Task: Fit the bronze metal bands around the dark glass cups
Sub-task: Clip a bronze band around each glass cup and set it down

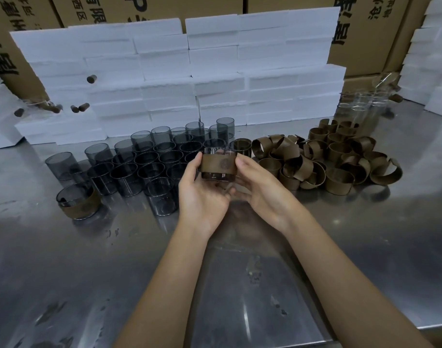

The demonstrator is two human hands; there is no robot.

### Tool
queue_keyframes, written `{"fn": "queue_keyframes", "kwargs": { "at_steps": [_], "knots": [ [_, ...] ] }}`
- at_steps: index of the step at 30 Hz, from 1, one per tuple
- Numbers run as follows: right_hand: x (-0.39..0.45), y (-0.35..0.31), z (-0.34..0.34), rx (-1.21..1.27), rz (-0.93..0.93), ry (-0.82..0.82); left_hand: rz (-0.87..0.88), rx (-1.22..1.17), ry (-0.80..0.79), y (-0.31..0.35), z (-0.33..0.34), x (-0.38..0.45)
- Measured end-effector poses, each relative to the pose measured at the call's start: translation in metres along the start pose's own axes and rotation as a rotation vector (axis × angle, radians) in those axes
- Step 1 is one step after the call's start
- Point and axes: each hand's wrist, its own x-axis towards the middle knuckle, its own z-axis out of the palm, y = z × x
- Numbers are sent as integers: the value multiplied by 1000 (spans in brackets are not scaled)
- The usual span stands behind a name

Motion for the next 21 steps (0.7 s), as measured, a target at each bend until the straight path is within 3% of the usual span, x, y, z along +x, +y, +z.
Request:
{"fn": "queue_keyframes", "kwargs": {
  "at_steps": [7,13,21],
  "knots": [
    [0,-2,-1,55,-44,57,161,399,169,-4,4,6],
    [1,0,-3,14,-31,64,228,690,172,-6,1,2],
    [8,6,-6,152,88,226,694,1044,501,35,-4,-14]
  ]
}}
